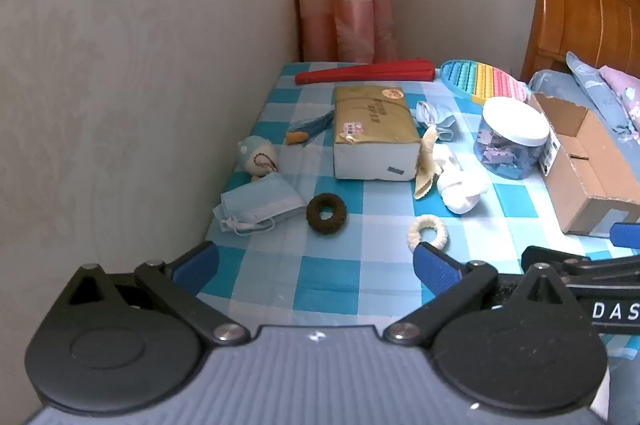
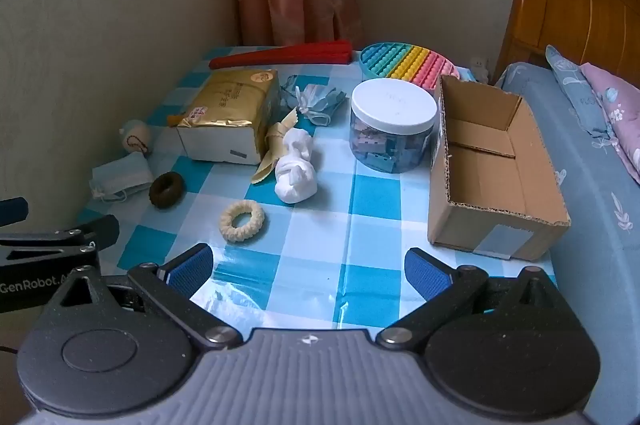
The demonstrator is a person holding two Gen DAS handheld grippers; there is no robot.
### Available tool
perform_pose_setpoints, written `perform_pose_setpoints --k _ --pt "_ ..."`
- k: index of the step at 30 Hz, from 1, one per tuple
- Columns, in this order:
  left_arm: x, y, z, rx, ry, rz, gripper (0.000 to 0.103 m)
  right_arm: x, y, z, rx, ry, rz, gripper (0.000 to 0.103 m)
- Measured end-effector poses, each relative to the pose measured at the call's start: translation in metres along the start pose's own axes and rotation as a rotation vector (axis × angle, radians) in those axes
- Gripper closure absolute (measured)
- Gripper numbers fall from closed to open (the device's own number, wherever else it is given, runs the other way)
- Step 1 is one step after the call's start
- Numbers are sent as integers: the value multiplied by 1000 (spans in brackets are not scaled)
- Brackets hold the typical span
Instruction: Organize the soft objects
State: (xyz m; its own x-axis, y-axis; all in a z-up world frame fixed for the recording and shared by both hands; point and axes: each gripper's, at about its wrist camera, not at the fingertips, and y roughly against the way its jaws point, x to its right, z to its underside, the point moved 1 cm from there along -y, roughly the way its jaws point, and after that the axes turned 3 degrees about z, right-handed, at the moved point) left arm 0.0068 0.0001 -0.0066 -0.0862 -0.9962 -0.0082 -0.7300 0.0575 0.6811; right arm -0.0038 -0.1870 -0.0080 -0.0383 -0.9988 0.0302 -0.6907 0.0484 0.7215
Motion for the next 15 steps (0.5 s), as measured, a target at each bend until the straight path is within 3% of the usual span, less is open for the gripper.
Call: perform_pose_setpoints --k 15 --pt "0 4 0 -11 3 6 0 1 1 1 -20 -7 -2 0"
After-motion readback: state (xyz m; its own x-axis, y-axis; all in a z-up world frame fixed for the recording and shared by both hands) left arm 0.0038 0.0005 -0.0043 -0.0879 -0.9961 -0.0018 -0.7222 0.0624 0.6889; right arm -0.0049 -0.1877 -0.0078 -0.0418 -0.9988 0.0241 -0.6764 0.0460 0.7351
